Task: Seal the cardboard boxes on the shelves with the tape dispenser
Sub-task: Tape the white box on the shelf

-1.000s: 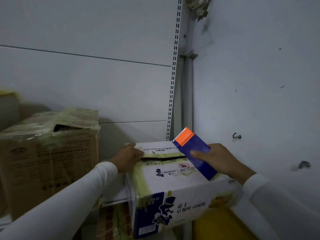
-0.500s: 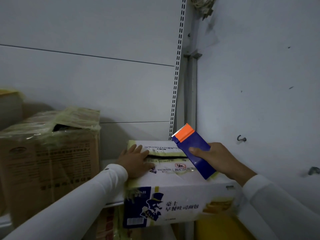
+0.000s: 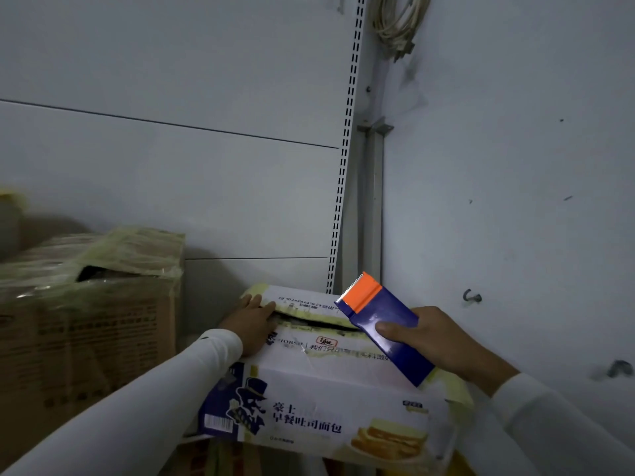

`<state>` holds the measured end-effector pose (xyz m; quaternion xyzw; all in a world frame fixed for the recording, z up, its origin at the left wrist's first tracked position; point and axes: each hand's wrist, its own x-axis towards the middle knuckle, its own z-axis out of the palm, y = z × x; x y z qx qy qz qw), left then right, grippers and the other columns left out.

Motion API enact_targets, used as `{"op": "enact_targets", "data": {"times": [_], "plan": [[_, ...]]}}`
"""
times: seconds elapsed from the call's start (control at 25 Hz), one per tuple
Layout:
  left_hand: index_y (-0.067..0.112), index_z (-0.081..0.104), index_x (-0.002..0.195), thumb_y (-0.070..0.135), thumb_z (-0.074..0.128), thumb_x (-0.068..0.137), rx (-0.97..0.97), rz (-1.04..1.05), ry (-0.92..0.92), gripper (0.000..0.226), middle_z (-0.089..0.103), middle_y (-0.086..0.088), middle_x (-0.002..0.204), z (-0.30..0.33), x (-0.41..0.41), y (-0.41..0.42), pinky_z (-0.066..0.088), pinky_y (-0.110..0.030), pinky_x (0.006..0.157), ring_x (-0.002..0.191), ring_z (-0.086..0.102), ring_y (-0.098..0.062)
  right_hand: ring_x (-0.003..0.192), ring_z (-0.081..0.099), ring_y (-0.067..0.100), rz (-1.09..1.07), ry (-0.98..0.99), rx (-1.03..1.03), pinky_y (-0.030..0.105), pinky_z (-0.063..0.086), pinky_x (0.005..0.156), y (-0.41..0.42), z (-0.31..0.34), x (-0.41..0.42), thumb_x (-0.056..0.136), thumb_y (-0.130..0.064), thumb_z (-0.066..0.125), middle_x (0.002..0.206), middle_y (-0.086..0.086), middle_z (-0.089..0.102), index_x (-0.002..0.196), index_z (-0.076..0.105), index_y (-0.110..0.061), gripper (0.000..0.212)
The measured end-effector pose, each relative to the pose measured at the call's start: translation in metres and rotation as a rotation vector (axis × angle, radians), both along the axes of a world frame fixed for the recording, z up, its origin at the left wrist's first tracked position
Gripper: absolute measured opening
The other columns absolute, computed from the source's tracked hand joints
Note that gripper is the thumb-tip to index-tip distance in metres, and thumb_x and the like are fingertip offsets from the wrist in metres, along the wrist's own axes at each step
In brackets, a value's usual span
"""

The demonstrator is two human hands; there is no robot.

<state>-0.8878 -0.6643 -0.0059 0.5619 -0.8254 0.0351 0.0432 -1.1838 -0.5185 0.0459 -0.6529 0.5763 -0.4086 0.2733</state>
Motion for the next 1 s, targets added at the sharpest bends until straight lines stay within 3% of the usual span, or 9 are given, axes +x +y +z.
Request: {"op": "enact_targets", "data": {"times": [0.16,0.36,0.44,0.72,0.88,1.0], "plan": [[0.019,0.047,0.136,0.042,0.053,0.093,-0.071,-0.074,0.463,0.049,0.042,-0.005,0.144,0.007,0.001,0.022,0.032,-0.036,0.11,0.131,0.039,-0.025,0.065,0.073,0.015,0.05,0.048,0.024,0.02,0.051,0.056,0.001,0.006,0.0,0.084,-0.038,0.076,0.077,-0.001,0.077,0.08,0.071,-0.021,0.018],[0.021,0.055,0.13,0.04,0.062,0.089,0.058,-0.299,0.71,0.046,0.058,0.004,0.127,0.033,-0.003,0.048,0.044,-0.035,0.102,0.115,0.054,-0.01,0.065,0.071,0.011,0.154,0.153,0.072,0.019,0.05,0.057,0.0,0.02,0.005,0.079,-0.039,0.079,0.073,-0.004,0.075,0.068,0.07,-0.031,0.016],[0.015,0.054,0.131,0.031,0.057,0.094,0.154,-0.378,0.797,0.04,0.06,0.0,0.126,0.043,-0.011,0.057,0.047,-0.036,0.1,0.114,0.057,-0.011,0.069,0.072,0.011,0.182,0.198,0.089,0.019,0.052,0.06,-0.002,0.024,0.006,0.078,-0.04,0.079,0.078,-0.005,0.076,0.076,0.07,-0.029,0.015],[0.012,0.054,0.129,0.017,0.04,0.101,0.324,-0.497,0.913,0.032,0.064,-0.005,0.12,0.052,-0.038,0.074,0.05,-0.029,0.094,0.108,0.061,-0.015,0.081,0.074,0.013,0.281,0.254,0.112,0.021,0.054,0.066,-0.012,0.025,0.0,0.074,-0.044,0.079,0.088,-0.006,0.077,0.092,0.068,-0.023,0.03],[0.0,0.063,0.105,0.013,0.043,0.1,0.36,-0.467,0.991,0.025,0.065,-0.023,0.103,0.042,-0.042,0.072,0.05,-0.041,0.09,0.09,0.061,-0.026,0.083,0.074,0.014,0.303,0.279,0.138,0.026,0.057,0.069,-0.025,0.021,-0.004,0.075,-0.044,0.08,0.092,-0.006,0.077,0.098,0.068,-0.021,0.035],[0.001,0.064,0.089,0.009,0.046,0.098,0.283,-0.413,1.016,0.022,0.065,-0.024,0.09,0.035,-0.038,0.066,0.053,-0.042,0.081,0.078,0.058,-0.024,0.084,0.074,0.014,0.326,0.309,0.18,0.026,0.059,0.072,-0.035,0.02,0.0,0.067,-0.051,0.078,0.093,-0.006,0.077,0.102,0.068,-0.02,0.047]]}}
